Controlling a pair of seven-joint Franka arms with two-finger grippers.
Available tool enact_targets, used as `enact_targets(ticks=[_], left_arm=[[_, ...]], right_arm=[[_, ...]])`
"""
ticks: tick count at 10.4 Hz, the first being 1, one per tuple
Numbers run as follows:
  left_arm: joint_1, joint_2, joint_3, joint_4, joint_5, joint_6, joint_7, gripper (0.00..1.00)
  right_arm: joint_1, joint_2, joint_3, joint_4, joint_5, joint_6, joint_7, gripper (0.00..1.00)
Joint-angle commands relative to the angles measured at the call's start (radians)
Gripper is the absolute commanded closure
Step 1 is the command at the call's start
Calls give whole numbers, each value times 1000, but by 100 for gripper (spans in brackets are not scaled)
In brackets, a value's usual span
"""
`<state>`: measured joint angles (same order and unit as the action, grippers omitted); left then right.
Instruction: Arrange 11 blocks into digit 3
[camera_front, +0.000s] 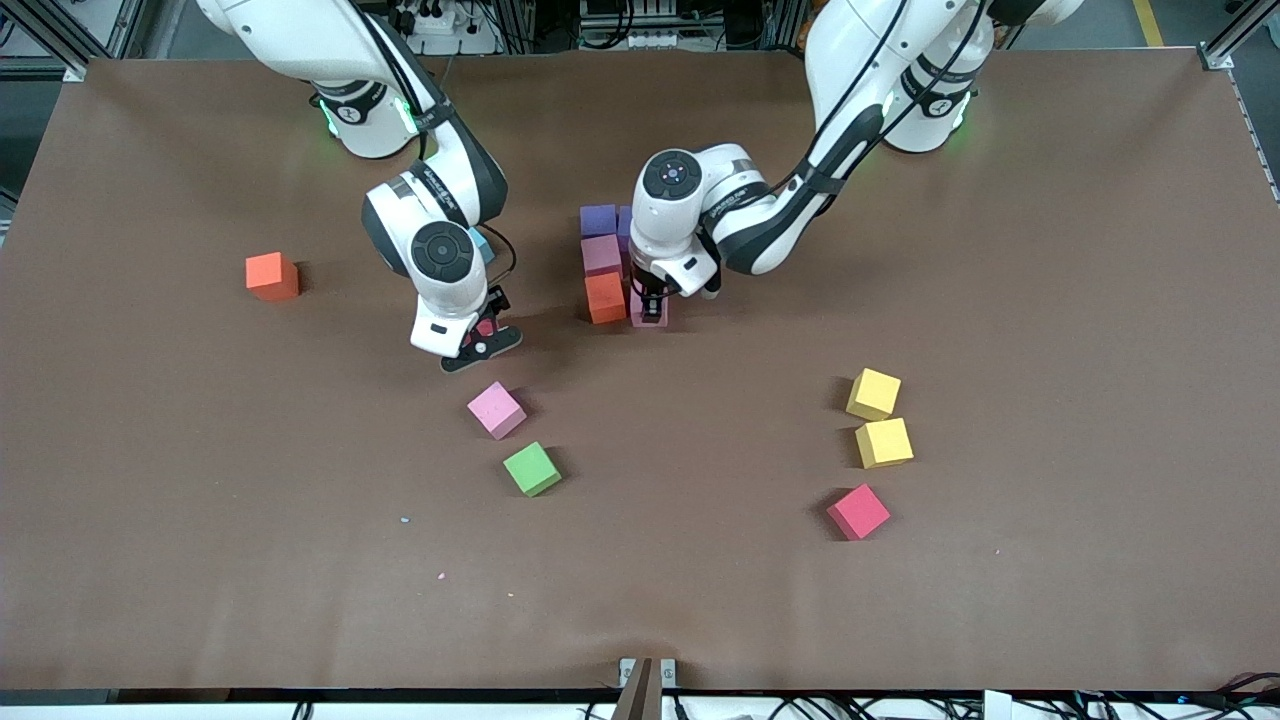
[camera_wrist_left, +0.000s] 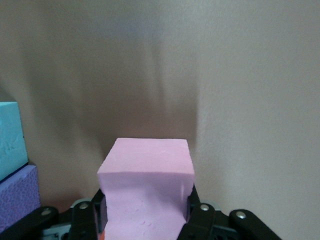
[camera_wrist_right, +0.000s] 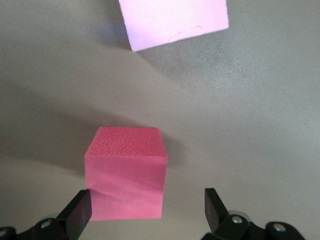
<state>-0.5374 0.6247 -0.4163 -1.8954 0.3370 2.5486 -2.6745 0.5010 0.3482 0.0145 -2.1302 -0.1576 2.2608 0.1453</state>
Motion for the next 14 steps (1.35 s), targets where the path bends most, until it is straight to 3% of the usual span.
enact_targets(ticks=[1,5,10,11,12,13,14], left_arm=[[-35,63,5,22,40,21,-21,83],[-55,64,5,24,40,21,-22,83],[-64,64,5,22,40,19,-21,82],[-62,64,5,22,40,18,-21,82],[-64,64,5,22,42,18,-19,82],[-62,63,5,24,40,18,-19,82],[-61,64,5,25,40,18,-19,79]], right_arm=[[-7,17,12,29,23,-15,16,0],[-12,28,13,58,26,-43,7,0],[-6,87,15,50,53,51,10,0],[-6,97,13,52,53,55,11,12],[-7,101,13,50,53,54,11,35],[-10,101,15,50,53,52,13,68],[-13,101,15,50,55,52,14,90]])
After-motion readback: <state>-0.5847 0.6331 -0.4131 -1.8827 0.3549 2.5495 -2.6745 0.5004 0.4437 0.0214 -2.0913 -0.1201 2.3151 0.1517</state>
